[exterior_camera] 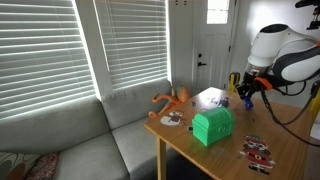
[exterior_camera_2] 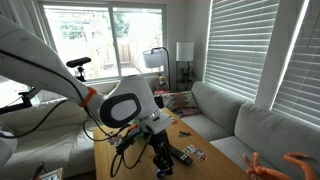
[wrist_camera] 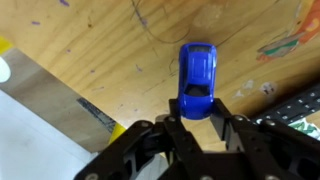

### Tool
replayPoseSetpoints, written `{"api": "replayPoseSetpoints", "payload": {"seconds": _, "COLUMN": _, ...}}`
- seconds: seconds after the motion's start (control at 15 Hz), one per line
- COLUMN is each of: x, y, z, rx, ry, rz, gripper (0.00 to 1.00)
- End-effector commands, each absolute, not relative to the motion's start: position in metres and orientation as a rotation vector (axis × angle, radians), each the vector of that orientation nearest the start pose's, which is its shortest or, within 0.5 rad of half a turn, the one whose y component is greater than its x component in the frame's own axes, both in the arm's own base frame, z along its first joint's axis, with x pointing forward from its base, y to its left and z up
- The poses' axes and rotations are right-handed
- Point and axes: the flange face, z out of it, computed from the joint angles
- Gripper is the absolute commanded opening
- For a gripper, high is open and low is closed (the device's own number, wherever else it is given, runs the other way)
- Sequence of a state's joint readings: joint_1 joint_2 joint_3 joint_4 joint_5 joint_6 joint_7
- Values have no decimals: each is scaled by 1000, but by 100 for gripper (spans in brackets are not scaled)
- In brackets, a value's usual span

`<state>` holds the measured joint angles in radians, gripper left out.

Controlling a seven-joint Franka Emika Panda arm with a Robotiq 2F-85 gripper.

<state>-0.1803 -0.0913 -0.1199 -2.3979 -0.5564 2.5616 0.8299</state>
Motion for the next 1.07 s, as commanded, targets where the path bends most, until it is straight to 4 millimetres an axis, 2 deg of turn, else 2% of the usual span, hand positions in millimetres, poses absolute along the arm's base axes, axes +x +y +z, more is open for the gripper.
{"api": "replayPoseSetpoints", "payload": {"seconds": 0.0, "x": 472, "y": -149, "z": 381, "rx": -2985, "ry": 1281, "rz": -386, "gripper": 11}}
{"api": "replayPoseSetpoints", "payload": {"seconds": 0.4, "x": 461, "y": -173, "z": 380, "rx": -2700, "ry": 1577, "rz": -75, "gripper": 11}}
{"api": "replayPoseSetpoints", "payload": {"seconds": 0.67, "x": 458, "y": -190, "z": 379, "rx": -2553, "ry": 1648, "rz": -8, "gripper": 11}}
{"api": "replayPoseSetpoints", "payload": {"seconds": 1.0, "x": 457, "y": -204, "z": 363, "rx": -2493, "ry": 1708, "rz": 119, "gripper": 11}}
